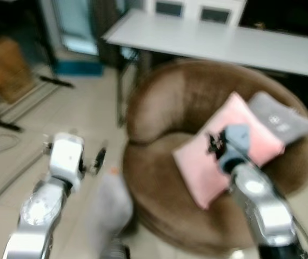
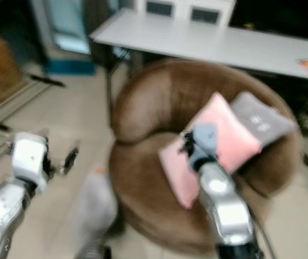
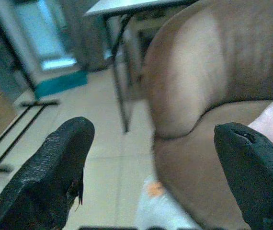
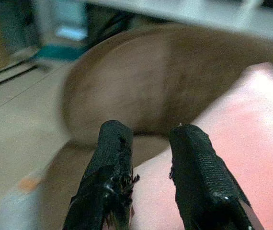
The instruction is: Move the pillow to the sofa from floor
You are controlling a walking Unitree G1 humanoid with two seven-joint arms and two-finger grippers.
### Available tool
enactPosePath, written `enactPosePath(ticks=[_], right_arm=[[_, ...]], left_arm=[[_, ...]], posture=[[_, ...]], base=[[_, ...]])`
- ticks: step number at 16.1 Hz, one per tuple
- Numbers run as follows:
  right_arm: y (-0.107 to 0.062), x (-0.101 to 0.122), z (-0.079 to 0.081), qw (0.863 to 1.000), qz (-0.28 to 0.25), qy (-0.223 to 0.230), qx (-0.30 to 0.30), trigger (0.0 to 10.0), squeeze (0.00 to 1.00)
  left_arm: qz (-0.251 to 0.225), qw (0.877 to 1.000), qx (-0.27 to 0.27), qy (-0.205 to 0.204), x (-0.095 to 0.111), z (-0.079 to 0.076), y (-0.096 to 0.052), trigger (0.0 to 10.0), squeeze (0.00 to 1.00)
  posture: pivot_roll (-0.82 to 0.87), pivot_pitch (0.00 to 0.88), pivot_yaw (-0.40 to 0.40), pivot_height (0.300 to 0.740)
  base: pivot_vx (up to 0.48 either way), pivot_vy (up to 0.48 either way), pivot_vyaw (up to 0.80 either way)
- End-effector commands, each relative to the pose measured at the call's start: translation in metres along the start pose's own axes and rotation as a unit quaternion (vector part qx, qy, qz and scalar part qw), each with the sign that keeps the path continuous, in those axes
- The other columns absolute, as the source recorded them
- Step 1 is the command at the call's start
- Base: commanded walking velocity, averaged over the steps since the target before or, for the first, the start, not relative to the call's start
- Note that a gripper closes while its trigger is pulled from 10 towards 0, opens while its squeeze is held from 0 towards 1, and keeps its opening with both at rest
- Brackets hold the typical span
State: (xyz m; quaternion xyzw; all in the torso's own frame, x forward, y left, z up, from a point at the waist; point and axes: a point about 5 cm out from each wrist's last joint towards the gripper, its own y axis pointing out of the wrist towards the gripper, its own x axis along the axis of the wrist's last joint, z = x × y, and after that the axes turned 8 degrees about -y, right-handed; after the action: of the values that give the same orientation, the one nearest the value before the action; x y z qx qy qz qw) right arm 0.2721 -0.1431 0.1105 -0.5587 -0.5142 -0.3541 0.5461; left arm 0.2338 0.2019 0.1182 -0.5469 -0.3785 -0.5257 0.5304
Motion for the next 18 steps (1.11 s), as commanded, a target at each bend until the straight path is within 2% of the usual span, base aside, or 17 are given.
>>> enactPosePath(ticks=[1, 5, 7, 13, 15, 18], right_arm=[[0.0, 0.003, 0.001, 1.0, 0.001, 0.004, 0.008, 10.0, 0.0], [0.0, -0.001, -0.001, 0.999, 0.017, 0.034, 0.006, 10.0, 0.0], [-0.001, 0.0, -0.002, 0.999, 0.015, 0.035, 0.001, 10.0, 0.0], [-0.005, -0.004, -0.002, 0.998, 0.019, 0.056, -0.009, 10.0, 0.0], [-0.005, -0.003, -0.001, 0.998, 0.019, 0.055, -0.006, 10.0, 0.0], [-0.006, -0.003, 0.001, 0.998, 0.017, 0.053, -0.001, 10.0, 0.0]], left_arm=[[-0.02, 1.0, 0.002, 0.023, 0.011, 0.0, 0.002, 10.0, 0.0], [-0.036, 0.998, 0.019, 0.044, 0.02, 0.002, 0.004, 10.0, 0.0], [-0.04, 0.998, 0.019, 0.044, 0.02, 0.002, 0.007, 10.0, 0.0], [-0.063, 0.998, 0.018, 0.024, 0.022, 0.0, 0.007, 10.0, 0.0], [-0.056, 0.998, 0.012, 0.026, 0.021, -0.001, 0.007, 10.0, 0.0], [-0.062, 0.998, 0.003, 0.006, 0.02, -0.002, 0.003, 10.0, 0.0]], posture=[[0.02, 0.0, -0.073, 0.74], [0.02, 0.0, -0.064, 0.74], [0.01, 0.0, -0.059, 0.74], [-0.01, 0.0, -0.03, 0.74], [-0.01, 0.0, -0.032, 0.74], [0.0, 0.0, -0.035, 0.74]], base=[[0.0, 0.0, 0.8], [0.0, 0.0, 0.8], [0.0, 0.0, 0.8], [0.0, 0.0, 0.8], [0.0, 0.0, 0.8], [0.0, 0.0, 0.8]])
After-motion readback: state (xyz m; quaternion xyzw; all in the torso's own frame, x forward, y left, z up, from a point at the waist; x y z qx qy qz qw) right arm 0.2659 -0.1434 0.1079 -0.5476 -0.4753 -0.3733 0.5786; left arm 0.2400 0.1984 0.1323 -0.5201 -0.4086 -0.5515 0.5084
